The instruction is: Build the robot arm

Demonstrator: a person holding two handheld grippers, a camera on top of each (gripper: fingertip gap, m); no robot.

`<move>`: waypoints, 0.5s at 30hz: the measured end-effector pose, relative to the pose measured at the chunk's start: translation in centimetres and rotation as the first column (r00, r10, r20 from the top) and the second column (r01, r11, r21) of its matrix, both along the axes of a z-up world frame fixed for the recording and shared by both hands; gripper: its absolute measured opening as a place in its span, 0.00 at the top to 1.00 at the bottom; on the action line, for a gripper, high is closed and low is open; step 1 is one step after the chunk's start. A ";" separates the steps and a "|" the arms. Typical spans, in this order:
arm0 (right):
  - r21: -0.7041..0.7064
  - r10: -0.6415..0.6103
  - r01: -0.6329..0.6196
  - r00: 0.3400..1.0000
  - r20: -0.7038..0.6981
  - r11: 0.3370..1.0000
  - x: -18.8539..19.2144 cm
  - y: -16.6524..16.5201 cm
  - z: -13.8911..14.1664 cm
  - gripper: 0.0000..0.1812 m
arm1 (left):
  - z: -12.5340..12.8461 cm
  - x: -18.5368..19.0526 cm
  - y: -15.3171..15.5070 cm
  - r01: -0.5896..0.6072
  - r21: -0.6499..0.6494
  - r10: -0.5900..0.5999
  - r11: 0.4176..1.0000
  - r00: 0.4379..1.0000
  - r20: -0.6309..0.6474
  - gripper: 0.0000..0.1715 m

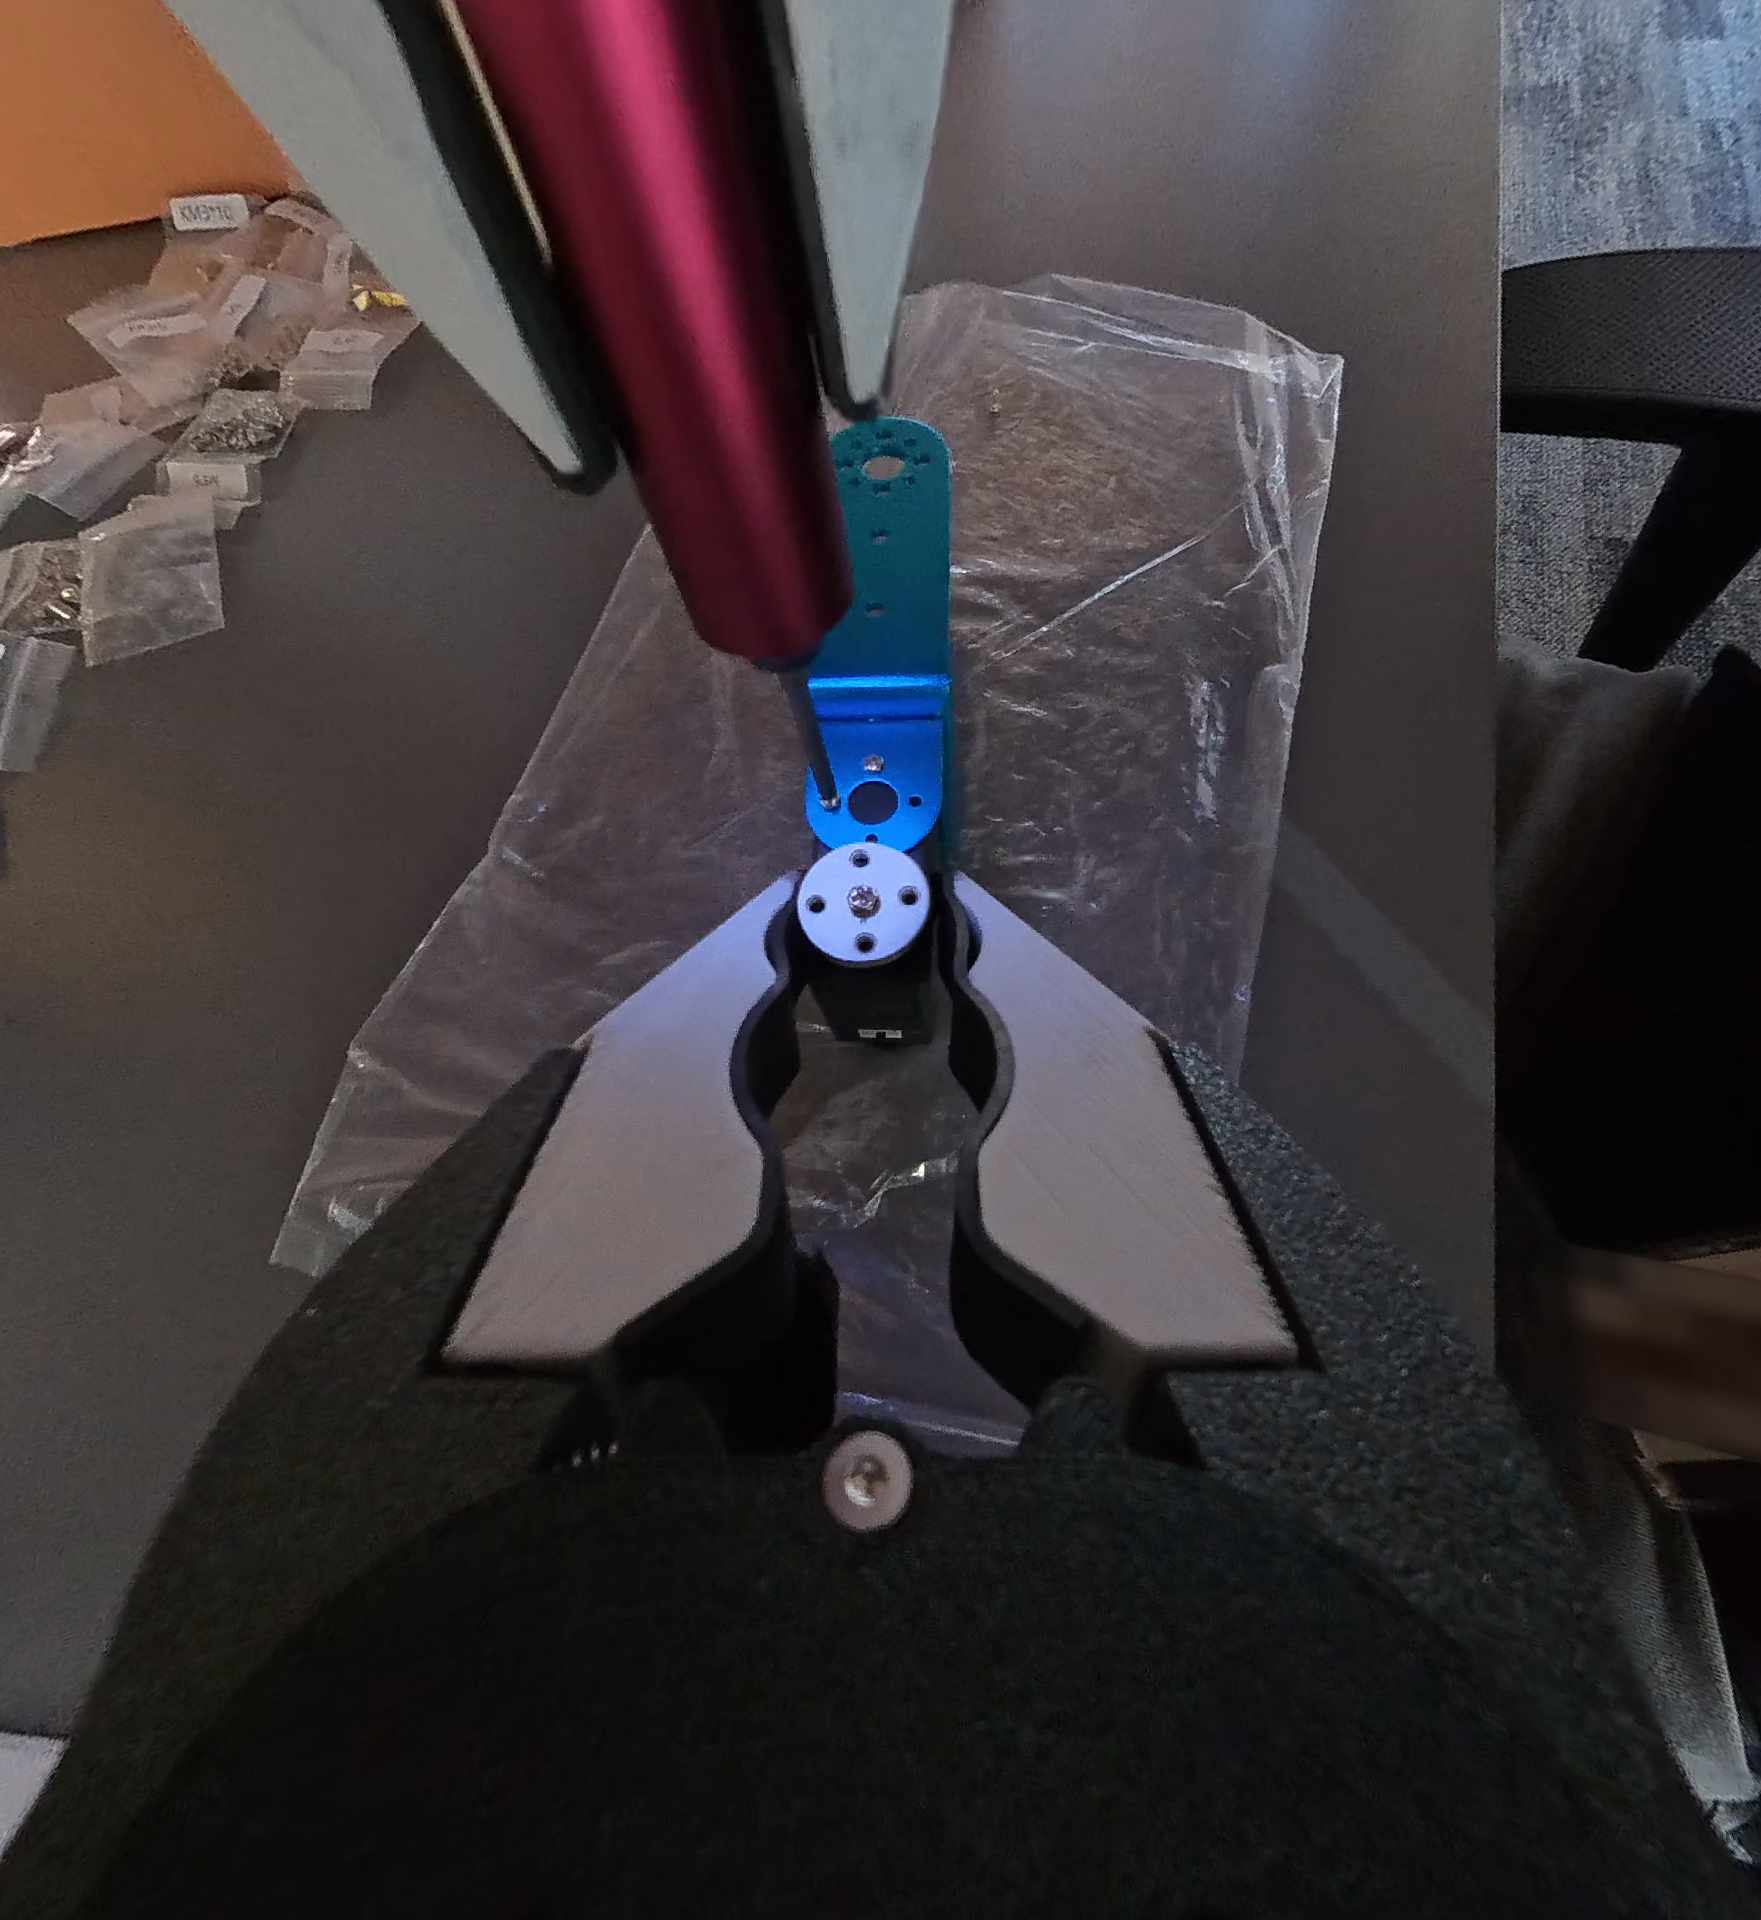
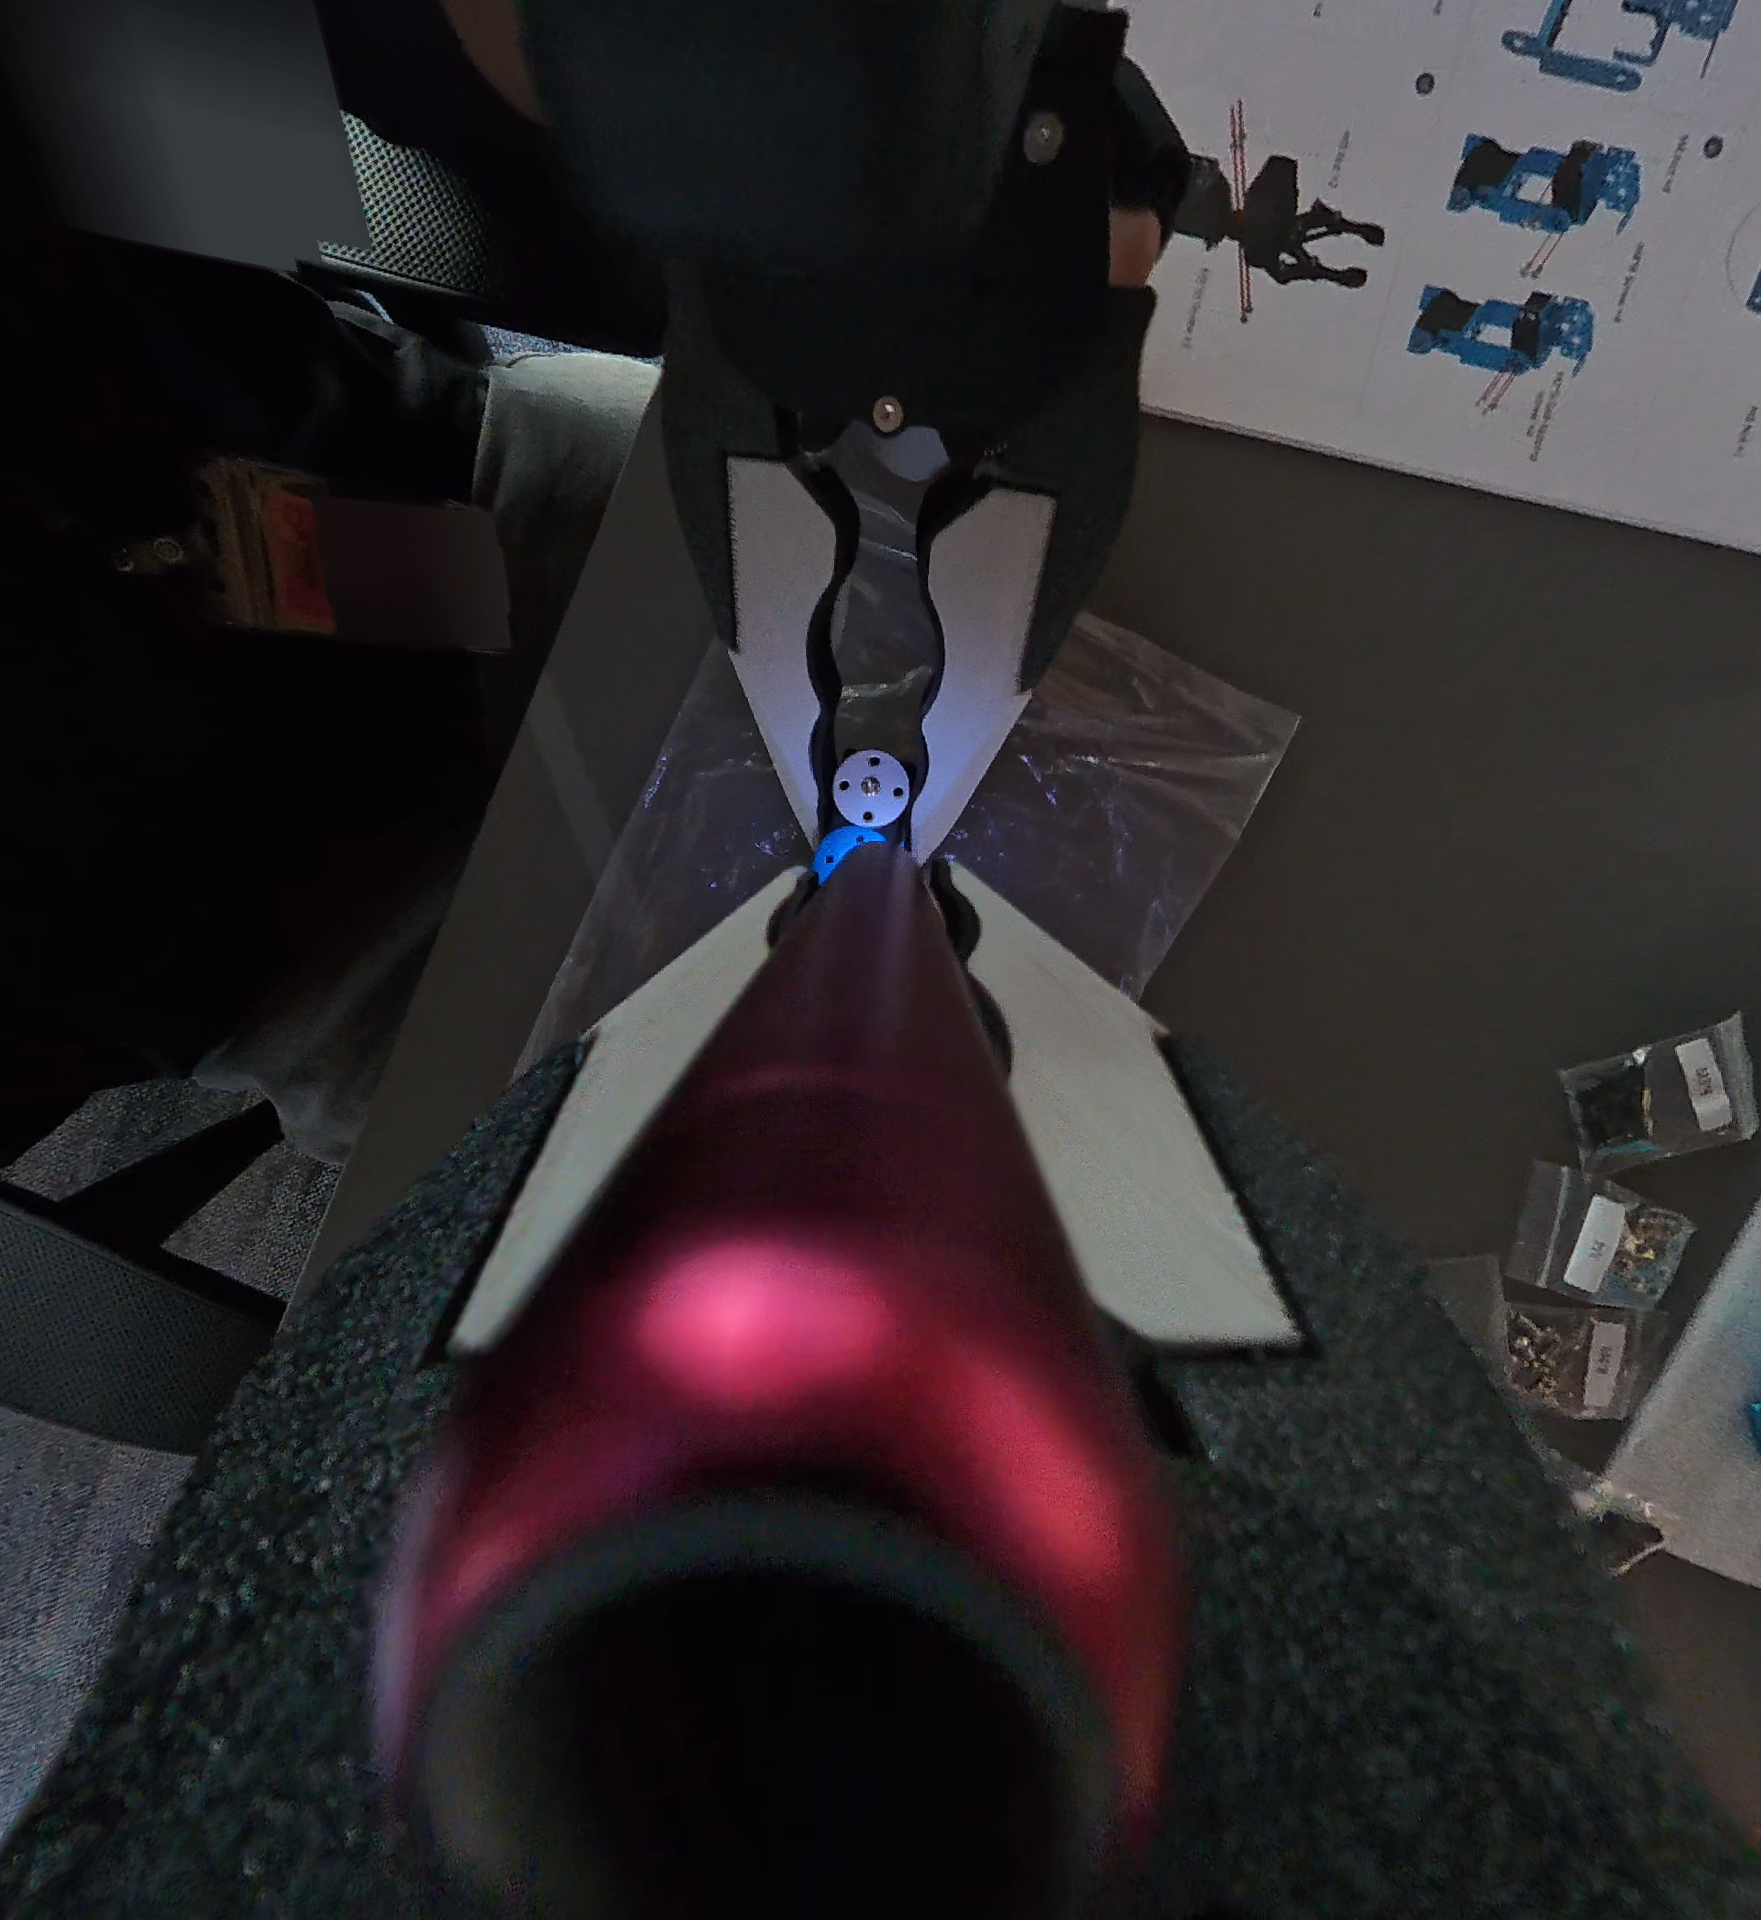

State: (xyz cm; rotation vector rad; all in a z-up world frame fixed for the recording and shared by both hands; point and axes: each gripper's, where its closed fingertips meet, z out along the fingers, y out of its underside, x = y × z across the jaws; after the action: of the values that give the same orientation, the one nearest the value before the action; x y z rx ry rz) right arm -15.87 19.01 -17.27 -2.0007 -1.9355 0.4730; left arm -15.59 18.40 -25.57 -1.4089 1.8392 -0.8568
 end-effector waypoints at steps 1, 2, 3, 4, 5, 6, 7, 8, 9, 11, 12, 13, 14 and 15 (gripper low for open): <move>0.002 -0.008 0.008 1.000 0.005 1.000 0.1 0.1 0.0 0.87 | 0.0 0.0 0.0 -0.004 0.000 0.004 1.000 1.000 -0.001 0.87; 0.003 -0.013 0.013 1.000 0.010 1.000 0.2 0.2 0.0 0.87 | 0.0 0.0 0.1 -0.006 -0.003 0.006 1.000 1.000 -0.001 0.87; 0.006 -0.018 0.018 1.000 0.012 1.000 0.2 0.3 0.0 0.87 | 0.0 0.0 0.1 -0.006 -0.004 0.006 1.000 1.000 -0.001 0.87; 0.007 -0.024 0.024 1.000 0.013 1.000 0.2 0.3 0.0 0.87 | 0.0 0.0 0.1 -0.006 -0.005 0.006 1.000 1.000 -0.002 0.87; 0.006 -0.024 0.024 1.000 0.014 1.000 0.2 0.3 0.0 0.87 | 0.0 0.0 0.1 -0.005 -0.005 0.005 1.000 1.000 -0.002 0.87; 0.009 -0.025 0.024 1.000 0.018 1.000 0.2 0.3 0.0 0.87 | 0.0 0.0 0.1 -0.005 -0.005 0.005 1.000 1.000 -0.003 0.87; 0.009 -0.027 0.027 0.999 0.025 1.000 0.2 0.4 0.0 0.87 | 0.0 0.0 0.1 -0.005 -0.005 0.005 1.000 1.000 -0.003 0.87; 0.006 -0.027 0.027 0.999 0.036 1.000 0.3 0.4 0.0 0.87 | -0.1 0.0 0.0 -0.004 -0.006 0.004 1.000 1.000 -0.003 0.87; 0.007 -0.027 0.027 0.999 0.045 1.000 0.4 0.4 -0.1 0.87 | -0.1 0.0 0.0 -0.003 -0.007 0.003 1.000 1.000 -0.004 0.88; 0.003 -0.028 0.028 0.998 0.058 1.000 0.6 0.4 -0.1 0.87 | -0.1 0.0 0.1 -0.005 -0.007 0.005 1.000 1.000 -0.004 0.88; 0.000 -0.030 0.031 0.998 0.057 1.000 0.6 0.4 -0.1 0.87 | -0.1 0.0 0.1 -0.005 -0.007 0.004 1.000 1.000 -0.005 0.88; -0.003 -0.032 0.032 0.998 0.058 0.999 0.6 0.4 -0.1 0.88 | -0.1 0.0 0.1 -0.004 -0.007 0.004 1.000 1.000 -0.005 0.88; -0.005 -0.029 0.029 0.998 0.060 1.000 0.5 0.4 -0.1 0.87 | -0.1 0.0 0.1 -0.004 -0.008 0.004 1.000 1.000 -0.005 0.88; 0.000 -0.024 0.025 0.998 0.064 1.000 0.5 0.4 -0.1 0.88 | -0.1 0.0 0.1 -0.004 -0.008 0.004 1.000 1.000 -0.005 0.88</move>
State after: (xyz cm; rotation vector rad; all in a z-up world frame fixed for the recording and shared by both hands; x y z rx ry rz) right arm -15.36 19.43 -17.34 -2.0613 -1.9456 0.4086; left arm -15.57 18.47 -25.65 -1.4200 1.8382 -0.8602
